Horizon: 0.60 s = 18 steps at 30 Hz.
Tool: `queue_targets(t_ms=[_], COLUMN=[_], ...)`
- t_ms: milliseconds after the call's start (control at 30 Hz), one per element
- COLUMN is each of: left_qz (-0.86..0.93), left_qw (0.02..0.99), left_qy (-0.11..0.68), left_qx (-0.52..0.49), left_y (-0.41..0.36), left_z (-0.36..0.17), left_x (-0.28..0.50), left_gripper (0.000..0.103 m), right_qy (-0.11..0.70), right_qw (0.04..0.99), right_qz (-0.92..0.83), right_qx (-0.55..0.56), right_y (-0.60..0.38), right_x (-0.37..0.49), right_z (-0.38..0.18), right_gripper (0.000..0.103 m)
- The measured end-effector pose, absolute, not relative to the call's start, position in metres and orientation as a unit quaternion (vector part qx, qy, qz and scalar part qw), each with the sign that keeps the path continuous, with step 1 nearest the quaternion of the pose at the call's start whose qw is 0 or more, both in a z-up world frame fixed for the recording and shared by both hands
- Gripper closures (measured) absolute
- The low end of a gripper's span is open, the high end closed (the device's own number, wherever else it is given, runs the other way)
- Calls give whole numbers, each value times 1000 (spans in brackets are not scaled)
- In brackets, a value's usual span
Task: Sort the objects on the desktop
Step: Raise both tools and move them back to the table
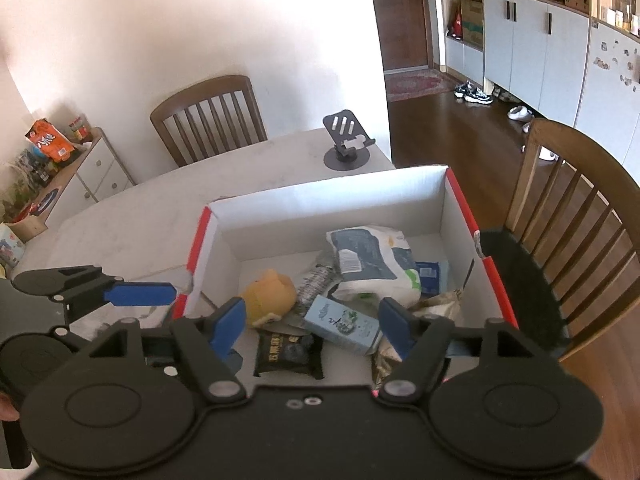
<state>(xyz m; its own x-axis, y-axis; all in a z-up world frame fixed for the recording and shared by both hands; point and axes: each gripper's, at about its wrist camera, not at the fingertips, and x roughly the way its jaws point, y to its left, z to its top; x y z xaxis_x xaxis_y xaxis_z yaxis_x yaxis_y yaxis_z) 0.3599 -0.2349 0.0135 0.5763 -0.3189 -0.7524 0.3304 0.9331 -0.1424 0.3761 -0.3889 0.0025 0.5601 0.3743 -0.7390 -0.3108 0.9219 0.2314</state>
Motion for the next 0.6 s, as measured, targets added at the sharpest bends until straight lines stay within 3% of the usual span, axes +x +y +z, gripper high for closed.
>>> queue_targets(t_ms=[67,600], left_qz=[-187,-186], left_qw=[889,903], left_qy=[417,387], left_qx=[8,7], left_y=[-232,-183], left_z=[15,24], left_x=[353,295], left_gripper=[3,0], right_qy=[423,409], right_qw=[884,893], right_qz=[195,187], right_qx=[36,34], right_y=[-385,-345], right_x=[370,329], right_z=[6,14], right_gripper=[28,24])
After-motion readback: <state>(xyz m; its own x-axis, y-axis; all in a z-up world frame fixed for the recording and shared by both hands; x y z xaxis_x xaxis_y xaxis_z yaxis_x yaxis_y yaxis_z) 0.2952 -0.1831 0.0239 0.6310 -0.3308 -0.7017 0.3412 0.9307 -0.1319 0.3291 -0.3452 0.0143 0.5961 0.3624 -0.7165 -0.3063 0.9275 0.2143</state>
